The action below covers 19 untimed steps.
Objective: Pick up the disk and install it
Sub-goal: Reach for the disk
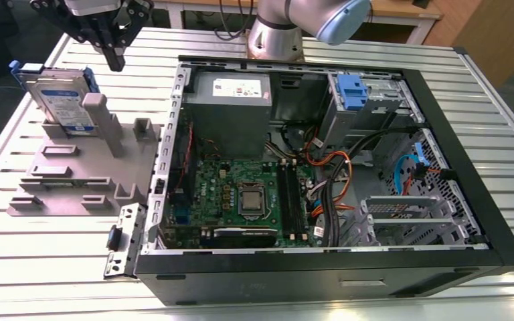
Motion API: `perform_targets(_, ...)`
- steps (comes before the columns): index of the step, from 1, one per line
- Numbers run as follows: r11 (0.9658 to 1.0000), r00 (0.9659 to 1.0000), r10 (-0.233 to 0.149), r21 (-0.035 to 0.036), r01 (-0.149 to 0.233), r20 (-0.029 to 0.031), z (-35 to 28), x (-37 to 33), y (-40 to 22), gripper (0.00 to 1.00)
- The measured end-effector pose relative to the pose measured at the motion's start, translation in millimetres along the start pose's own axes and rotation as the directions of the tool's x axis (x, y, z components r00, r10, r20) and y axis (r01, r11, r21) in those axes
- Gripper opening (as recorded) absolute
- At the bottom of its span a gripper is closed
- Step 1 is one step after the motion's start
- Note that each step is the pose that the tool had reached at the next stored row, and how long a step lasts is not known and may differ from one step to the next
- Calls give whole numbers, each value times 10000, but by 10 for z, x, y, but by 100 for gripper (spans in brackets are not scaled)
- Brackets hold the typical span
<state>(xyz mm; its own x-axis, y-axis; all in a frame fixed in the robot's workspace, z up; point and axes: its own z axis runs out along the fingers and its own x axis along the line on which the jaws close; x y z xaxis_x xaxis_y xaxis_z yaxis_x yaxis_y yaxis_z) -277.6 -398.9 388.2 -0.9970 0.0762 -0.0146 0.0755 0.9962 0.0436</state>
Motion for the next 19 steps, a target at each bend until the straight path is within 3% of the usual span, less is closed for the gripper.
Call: perform_targets(19,10000,10000,0,0,0,0,-2,103,-8,11)
